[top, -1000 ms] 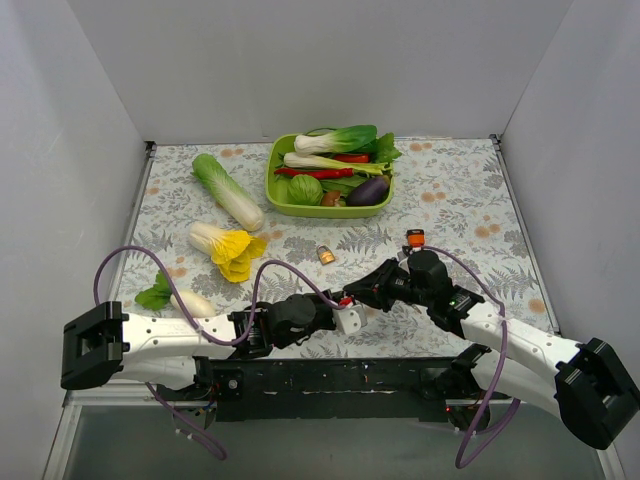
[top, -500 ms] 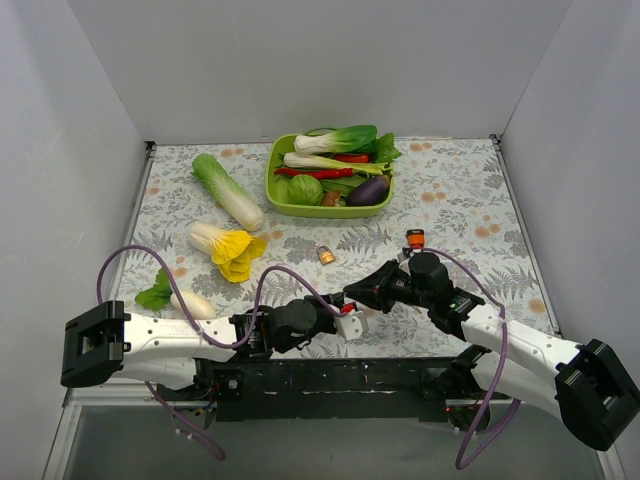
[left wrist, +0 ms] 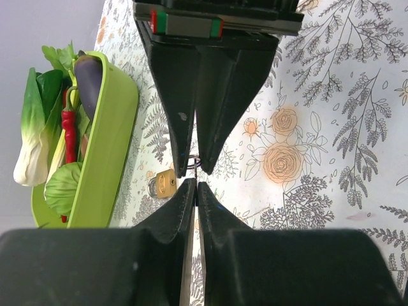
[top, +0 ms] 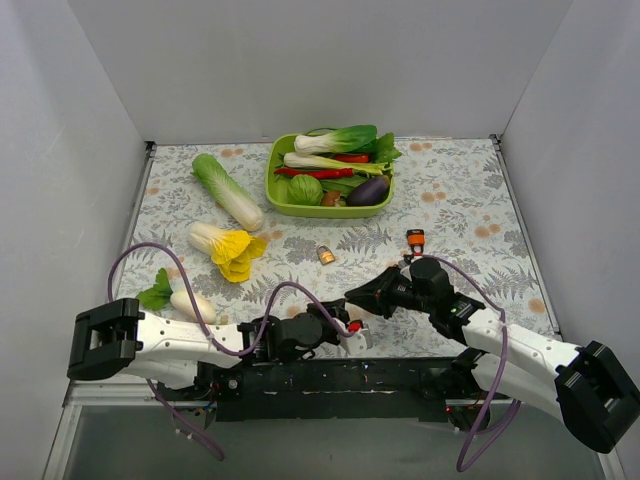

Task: Unlock with the key

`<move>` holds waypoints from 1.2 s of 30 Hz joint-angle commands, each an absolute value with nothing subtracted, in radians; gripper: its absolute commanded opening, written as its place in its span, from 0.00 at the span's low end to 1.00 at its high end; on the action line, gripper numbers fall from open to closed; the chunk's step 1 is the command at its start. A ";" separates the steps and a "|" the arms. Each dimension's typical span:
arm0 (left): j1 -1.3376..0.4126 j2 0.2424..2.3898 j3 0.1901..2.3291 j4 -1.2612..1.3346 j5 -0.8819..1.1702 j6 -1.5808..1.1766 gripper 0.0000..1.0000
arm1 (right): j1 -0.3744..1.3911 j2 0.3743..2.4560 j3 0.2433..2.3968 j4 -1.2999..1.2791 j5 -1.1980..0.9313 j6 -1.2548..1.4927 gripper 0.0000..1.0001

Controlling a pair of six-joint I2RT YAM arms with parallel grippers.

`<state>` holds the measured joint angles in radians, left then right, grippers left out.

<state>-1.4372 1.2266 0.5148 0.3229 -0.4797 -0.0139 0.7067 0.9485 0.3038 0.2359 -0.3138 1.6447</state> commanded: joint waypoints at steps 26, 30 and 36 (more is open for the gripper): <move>-1.457 1.347 0.560 0.291 -0.572 -0.046 0.01 | 0.696 0.882 0.301 0.224 -0.284 1.643 0.46; -1.441 1.304 0.560 0.291 -0.539 -0.095 0.00 | 0.698 0.870 0.301 0.187 -0.273 1.649 0.46; -1.413 1.250 0.546 0.314 -0.486 -0.127 0.00 | 0.710 0.874 0.310 0.187 -0.264 1.666 0.33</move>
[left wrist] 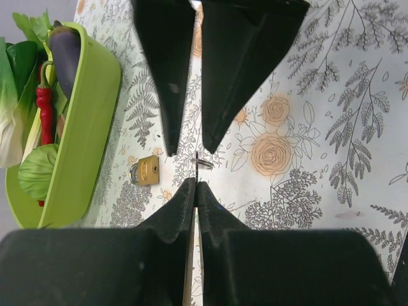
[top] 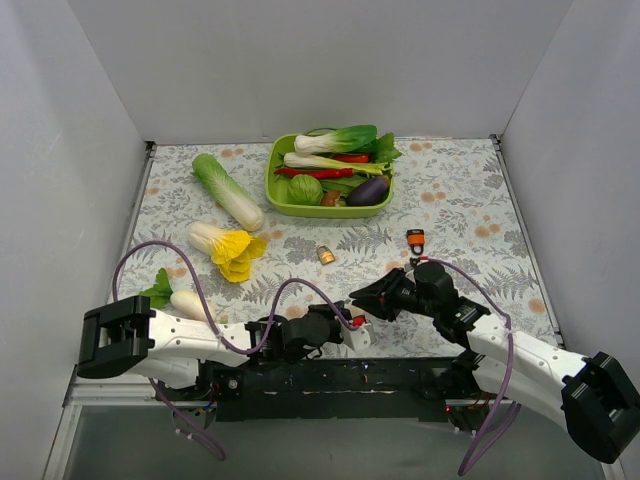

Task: Unlock with the key

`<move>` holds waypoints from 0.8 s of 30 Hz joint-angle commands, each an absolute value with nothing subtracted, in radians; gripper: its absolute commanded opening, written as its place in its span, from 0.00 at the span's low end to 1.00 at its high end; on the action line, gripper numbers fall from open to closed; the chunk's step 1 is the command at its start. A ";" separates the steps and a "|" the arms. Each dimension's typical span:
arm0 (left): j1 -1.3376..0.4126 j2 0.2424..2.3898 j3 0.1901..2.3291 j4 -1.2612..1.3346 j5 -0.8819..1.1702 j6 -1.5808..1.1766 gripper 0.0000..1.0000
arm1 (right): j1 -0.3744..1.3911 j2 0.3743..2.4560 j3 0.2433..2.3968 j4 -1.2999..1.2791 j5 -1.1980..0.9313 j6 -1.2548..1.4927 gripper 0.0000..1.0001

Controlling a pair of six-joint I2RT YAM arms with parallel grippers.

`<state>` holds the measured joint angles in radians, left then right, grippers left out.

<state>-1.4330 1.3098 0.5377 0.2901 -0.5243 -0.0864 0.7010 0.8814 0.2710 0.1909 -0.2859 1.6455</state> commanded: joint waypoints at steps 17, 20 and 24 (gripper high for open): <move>-1.410 1.262 0.546 0.321 -0.494 -0.126 0.00 | 0.756 0.893 0.299 0.227 -0.233 1.717 0.18; -1.411 1.262 0.543 0.321 -0.488 -0.120 0.00 | 0.756 0.900 0.295 0.235 -0.229 1.718 0.16; -1.411 1.259 0.538 0.325 -0.488 -0.112 0.00 | 0.756 0.914 0.290 0.256 -0.230 1.723 0.14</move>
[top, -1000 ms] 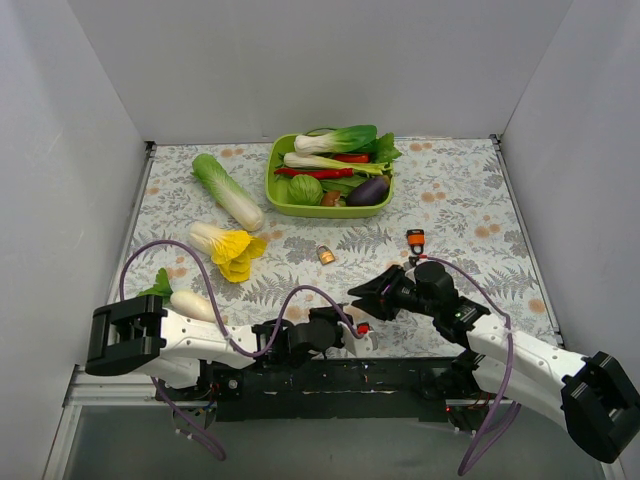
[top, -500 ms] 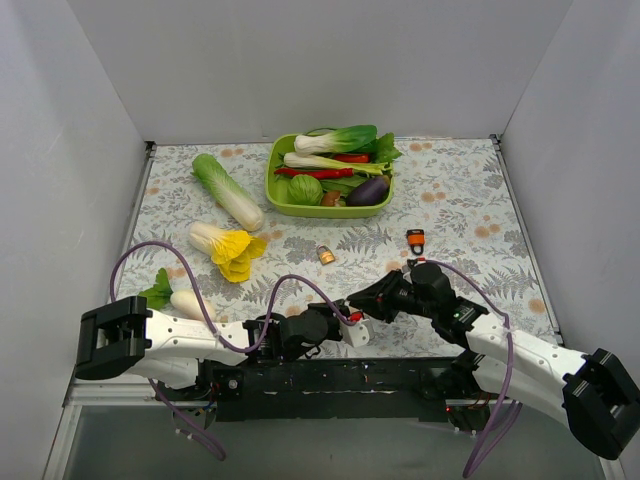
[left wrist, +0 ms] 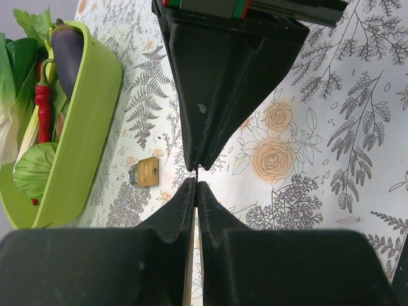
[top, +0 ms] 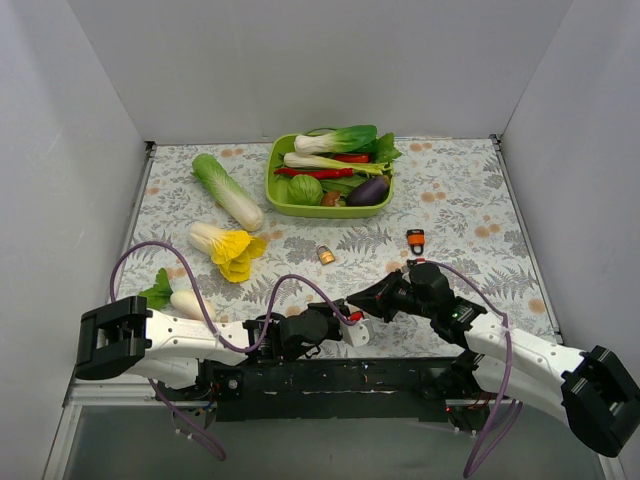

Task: Unlock with the key

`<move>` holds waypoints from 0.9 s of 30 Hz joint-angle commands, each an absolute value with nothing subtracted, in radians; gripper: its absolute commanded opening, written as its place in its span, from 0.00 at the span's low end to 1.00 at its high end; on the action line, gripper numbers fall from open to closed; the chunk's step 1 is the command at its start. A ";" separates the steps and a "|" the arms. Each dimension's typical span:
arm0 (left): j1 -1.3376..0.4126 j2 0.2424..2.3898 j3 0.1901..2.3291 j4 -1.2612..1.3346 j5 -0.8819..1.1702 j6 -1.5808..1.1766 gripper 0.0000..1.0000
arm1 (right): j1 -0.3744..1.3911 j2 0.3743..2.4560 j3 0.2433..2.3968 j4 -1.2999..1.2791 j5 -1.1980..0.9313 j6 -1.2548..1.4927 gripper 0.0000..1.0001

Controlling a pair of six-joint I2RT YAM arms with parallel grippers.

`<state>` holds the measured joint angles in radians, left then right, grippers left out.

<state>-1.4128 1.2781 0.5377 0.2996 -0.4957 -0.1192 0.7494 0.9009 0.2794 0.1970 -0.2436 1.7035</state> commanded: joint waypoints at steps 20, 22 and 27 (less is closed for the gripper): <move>-1.413 1.164 0.548 0.298 -0.514 -0.310 0.96 | 0.756 0.894 0.140 0.587 -0.057 1.642 0.01; -1.401 1.115 0.581 0.253 -0.485 -0.441 0.98 | 0.753 0.867 0.100 0.695 -0.016 1.594 0.01; -1.289 1.034 0.650 0.144 -0.356 -0.812 0.98 | 0.747 0.821 0.118 0.756 0.048 1.364 0.01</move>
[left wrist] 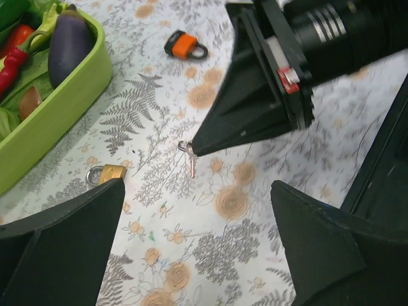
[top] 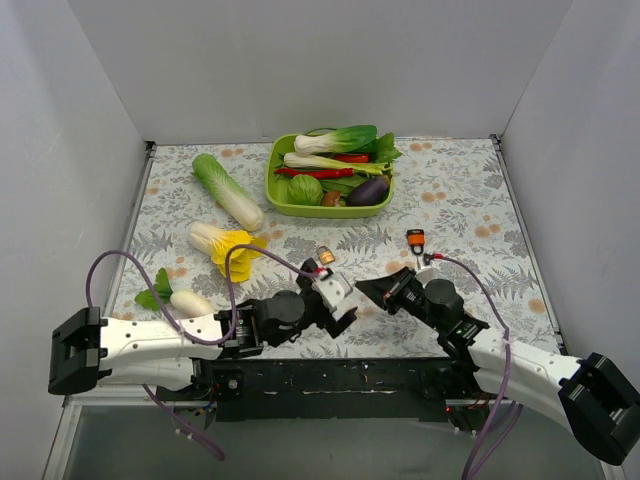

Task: Unlock with the key

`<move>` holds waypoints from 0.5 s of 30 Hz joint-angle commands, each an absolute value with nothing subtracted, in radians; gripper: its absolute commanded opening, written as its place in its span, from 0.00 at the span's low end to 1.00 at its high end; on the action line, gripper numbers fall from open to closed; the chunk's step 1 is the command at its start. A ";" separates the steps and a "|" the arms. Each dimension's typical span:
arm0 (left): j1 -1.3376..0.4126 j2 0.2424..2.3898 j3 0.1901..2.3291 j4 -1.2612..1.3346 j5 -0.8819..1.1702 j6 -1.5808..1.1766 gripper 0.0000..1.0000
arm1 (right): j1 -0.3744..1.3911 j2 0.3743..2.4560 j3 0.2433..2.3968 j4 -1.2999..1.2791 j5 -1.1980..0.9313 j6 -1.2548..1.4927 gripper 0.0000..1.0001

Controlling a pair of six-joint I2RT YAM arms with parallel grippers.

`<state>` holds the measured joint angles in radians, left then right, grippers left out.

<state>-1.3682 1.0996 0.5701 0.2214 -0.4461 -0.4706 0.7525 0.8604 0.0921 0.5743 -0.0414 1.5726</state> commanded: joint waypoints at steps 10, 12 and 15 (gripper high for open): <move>-1.145 0.959 0.709 0.219 -0.307 -1.494 0.93 | 0.744 0.723 0.129 0.957 0.104 1.079 0.01; -1.088 0.937 0.661 0.294 -0.243 -1.590 0.89 | 0.744 0.719 0.140 0.983 0.081 1.068 0.01; -1.042 0.946 0.623 0.382 -0.169 -1.657 0.82 | 0.744 0.723 0.141 1.055 0.055 1.078 0.01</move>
